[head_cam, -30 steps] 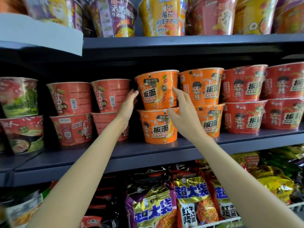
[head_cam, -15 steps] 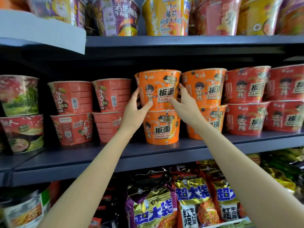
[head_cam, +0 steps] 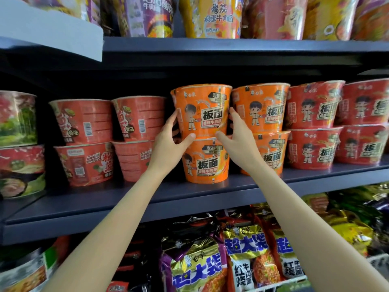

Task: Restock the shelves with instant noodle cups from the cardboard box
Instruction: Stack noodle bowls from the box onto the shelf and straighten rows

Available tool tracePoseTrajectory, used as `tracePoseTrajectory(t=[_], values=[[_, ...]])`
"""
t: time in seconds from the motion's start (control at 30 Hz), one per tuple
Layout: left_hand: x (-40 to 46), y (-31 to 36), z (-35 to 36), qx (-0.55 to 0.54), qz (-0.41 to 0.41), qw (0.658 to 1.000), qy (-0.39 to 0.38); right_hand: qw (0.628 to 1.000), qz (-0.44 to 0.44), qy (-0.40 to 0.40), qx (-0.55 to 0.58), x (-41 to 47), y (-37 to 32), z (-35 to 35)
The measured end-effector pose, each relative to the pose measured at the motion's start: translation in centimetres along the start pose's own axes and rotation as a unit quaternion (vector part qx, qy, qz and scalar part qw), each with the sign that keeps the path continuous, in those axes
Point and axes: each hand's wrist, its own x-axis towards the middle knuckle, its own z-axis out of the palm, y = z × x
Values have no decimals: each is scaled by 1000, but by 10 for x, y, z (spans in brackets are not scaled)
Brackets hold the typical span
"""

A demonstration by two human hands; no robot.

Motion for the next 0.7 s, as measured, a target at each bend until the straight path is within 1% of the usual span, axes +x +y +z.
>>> tracePoseTrajectory(t=[0.07, 0.13, 0.2, 0.27, 0.33, 0.37, 0.4, 0.43, 0.47, 0.53, 0.57, 0.6, 0.63, 0.67, 0.7], values=[[-8, 0, -10, 34, 15, 999, 30, 997, -52, 50, -31, -17, -8, 0], [-24, 1, -29, 90, 70, 990, 81, 986, -129, 96, -43, -38, -17, 0], [-46, 3, -54, 147, 134, 974, 111, 971, -201, 123, -48, -60, -22, 3], [-69, 7, -83, 212, 187, 951, 126, 960, -251, 113, -44, -82, -24, 8], [-90, 10, -110, 274, 219, 927, 133, 964, -257, 71, -17, -97, -27, 15], [-98, 12, -121, 289, 218, 923, 131, 967, -249, 44, -2, -102, -30, 19], [-104, 13, -130, 293, 197, 927, 124, 971, -240, 18, 4, -103, -33, 25], [-108, 13, -137, 287, 157, 938, 111, 974, -229, -4, 5, -103, -37, 33], [-107, 12, -141, 277, 97, 952, 90, 977, -212, -22, 9, -100, -43, 41], [-96, 8, -147, 231, -61, 970, 46, 985, -165, -54, 27, -89, -55, 59], [-87, 4, -148, 193, -136, 971, 26, 988, -135, -71, 28, -82, -59, 69], [-79, 1, -147, 158, -190, 969, 10, 990, -103, -90, 22, -74, -62, 79], [-71, -3, -145, 132, -216, 968, -3, 991, -74, -108, 10, -65, -65, 89], [-64, -8, -142, 117, -217, 969, -17, 991, -51, -123, -1, -58, -67, 97], [-58, -13, -139, 120, -201, 972, -30, 990, -33, -135, -12, -52, -68, 105]])
